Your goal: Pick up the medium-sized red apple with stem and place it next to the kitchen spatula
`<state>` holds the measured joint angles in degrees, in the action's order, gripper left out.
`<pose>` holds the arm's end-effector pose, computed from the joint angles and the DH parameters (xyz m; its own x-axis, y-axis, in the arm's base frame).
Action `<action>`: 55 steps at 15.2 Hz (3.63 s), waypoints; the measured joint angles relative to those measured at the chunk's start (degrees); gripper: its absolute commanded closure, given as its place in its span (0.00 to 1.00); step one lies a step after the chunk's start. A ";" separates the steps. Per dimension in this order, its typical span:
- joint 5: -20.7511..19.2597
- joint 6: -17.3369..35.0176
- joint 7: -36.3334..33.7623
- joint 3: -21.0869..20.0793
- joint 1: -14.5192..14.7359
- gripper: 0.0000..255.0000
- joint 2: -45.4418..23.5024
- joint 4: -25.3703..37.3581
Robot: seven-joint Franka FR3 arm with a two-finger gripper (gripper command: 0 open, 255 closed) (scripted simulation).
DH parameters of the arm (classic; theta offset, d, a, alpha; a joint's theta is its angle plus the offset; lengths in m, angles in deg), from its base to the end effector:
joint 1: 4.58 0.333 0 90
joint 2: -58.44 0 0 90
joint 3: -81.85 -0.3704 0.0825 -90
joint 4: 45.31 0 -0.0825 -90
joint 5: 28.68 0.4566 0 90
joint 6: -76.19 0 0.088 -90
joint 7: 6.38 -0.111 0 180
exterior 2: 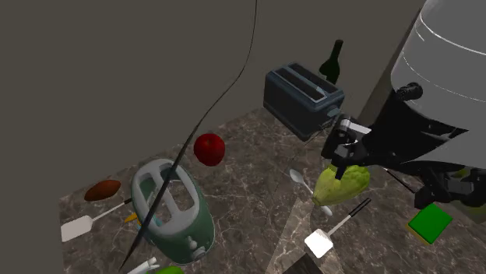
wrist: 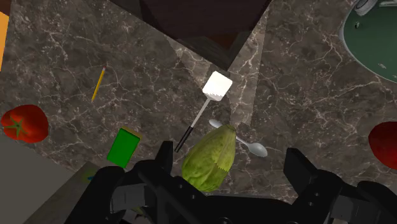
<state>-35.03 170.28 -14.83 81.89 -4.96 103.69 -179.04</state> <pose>0.3476 -0.0142 0.6457 0.9830 -0.1453 0.1124 -0.1562 -0.9832 0.0946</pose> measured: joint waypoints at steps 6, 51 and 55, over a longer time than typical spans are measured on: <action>2.23 6.07 -5.29 -4.22 1.39 0.00 -0.38 -4.58; -45.66 39.44 -80.33 -35.34 7.98 0.00 -71.35 22.81; -45.92 39.55 -80.47 -35.18 8.08 0.00 -71.63 22.93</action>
<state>-80.95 209.83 -95.30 46.71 3.12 32.05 -156.11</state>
